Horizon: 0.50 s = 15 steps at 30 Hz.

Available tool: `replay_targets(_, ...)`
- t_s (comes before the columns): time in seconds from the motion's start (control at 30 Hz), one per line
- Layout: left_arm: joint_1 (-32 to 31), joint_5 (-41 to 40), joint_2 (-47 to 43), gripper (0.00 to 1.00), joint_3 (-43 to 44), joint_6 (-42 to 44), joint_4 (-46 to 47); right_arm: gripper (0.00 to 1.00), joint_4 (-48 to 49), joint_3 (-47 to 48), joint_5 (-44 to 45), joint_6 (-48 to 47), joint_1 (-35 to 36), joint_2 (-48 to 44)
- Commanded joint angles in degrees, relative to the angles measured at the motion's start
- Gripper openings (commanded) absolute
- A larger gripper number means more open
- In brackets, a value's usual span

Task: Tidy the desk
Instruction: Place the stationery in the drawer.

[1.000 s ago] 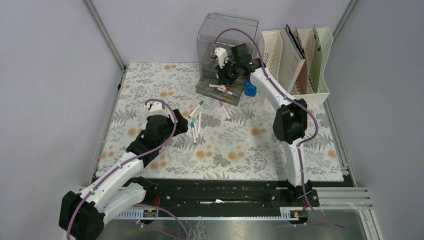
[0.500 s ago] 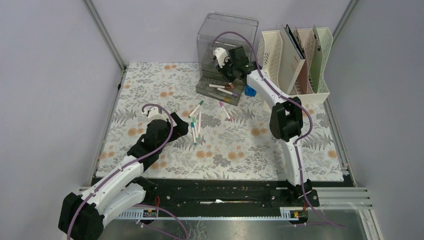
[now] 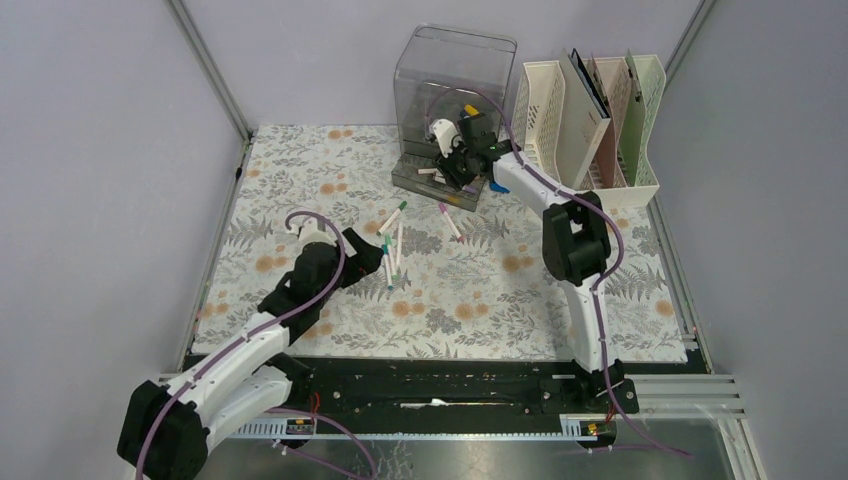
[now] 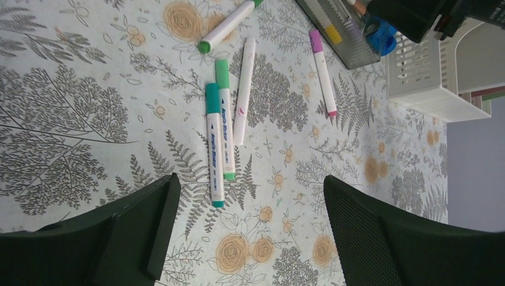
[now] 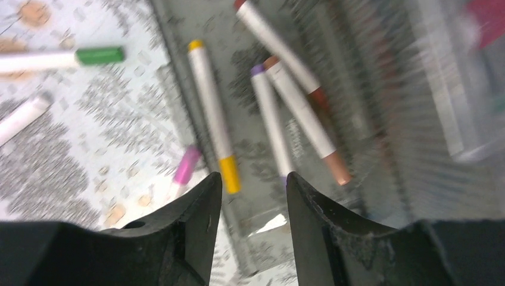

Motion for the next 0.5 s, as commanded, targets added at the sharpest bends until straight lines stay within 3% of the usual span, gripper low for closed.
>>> replay_targets(0.0, 0.5, 3.1, 3.4, 0.92, 0.0, -2.4, 4.7, 0.52, -0.7, -5.4, -8.4, 4.8, 0.6, -11.0)
replay_targets(0.3, 0.5, 4.3, 17.1, 0.74, 6.8, -1.8, 0.2, 0.52, -2.1, -20.4, -17.9, 11.1, 0.6, -23.8)
replay_targets(0.47, 0.6, 3.8, 25.2, 0.46, 12.4, -1.6, -4.6, 0.52, -1.9, -26.7, -18.9, 12.8, 0.6, -28.7)
